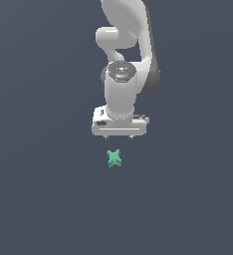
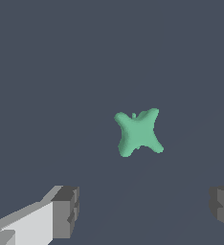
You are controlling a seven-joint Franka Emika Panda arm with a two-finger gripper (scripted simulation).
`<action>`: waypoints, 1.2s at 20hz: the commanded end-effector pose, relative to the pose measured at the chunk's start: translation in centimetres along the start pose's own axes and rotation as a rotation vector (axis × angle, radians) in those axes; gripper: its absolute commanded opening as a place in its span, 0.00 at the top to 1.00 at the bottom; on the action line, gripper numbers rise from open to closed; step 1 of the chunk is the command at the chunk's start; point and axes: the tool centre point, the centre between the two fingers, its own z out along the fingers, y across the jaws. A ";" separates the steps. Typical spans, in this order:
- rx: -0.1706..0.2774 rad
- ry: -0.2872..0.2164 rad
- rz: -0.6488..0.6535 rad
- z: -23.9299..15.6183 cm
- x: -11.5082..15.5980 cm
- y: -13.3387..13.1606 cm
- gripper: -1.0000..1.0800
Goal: Pick up the object and move it to a goal position.
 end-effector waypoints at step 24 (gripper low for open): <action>0.008 0.009 -0.125 7.3 3.1 1.9 0.04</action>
